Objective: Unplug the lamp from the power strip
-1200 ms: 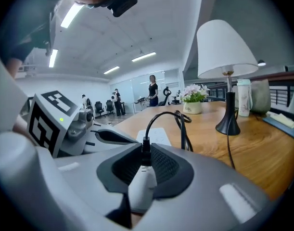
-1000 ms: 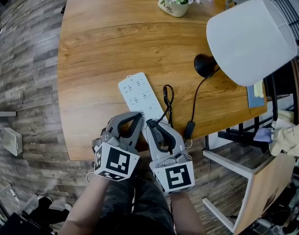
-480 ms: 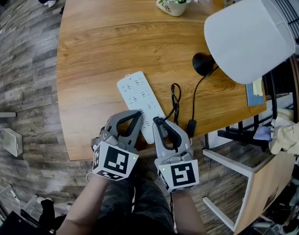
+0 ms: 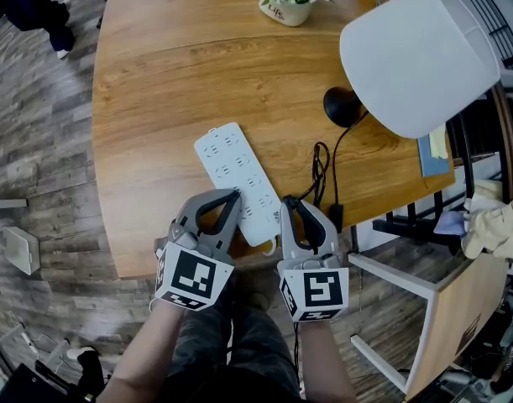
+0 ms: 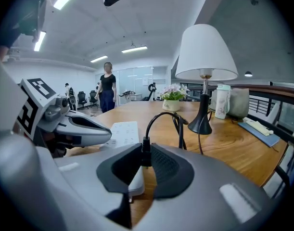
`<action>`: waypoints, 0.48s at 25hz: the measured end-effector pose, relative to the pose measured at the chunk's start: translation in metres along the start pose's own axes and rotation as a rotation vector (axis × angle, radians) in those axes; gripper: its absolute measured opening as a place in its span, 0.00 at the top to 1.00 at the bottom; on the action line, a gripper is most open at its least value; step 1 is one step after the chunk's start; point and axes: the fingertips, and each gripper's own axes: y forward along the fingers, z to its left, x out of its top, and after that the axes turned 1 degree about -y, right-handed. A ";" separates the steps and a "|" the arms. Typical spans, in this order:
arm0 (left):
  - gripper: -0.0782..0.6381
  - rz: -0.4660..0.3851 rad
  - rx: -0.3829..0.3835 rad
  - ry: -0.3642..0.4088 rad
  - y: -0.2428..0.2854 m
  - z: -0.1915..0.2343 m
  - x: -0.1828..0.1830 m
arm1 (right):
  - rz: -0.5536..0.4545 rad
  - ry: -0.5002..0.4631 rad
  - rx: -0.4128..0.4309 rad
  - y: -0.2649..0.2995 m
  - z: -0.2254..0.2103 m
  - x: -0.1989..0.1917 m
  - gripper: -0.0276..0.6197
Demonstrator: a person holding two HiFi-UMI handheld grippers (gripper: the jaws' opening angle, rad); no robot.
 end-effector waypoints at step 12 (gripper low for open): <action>0.90 -0.011 -0.004 -0.010 -0.004 0.002 0.001 | 0.018 0.027 -0.054 0.005 -0.003 -0.002 0.85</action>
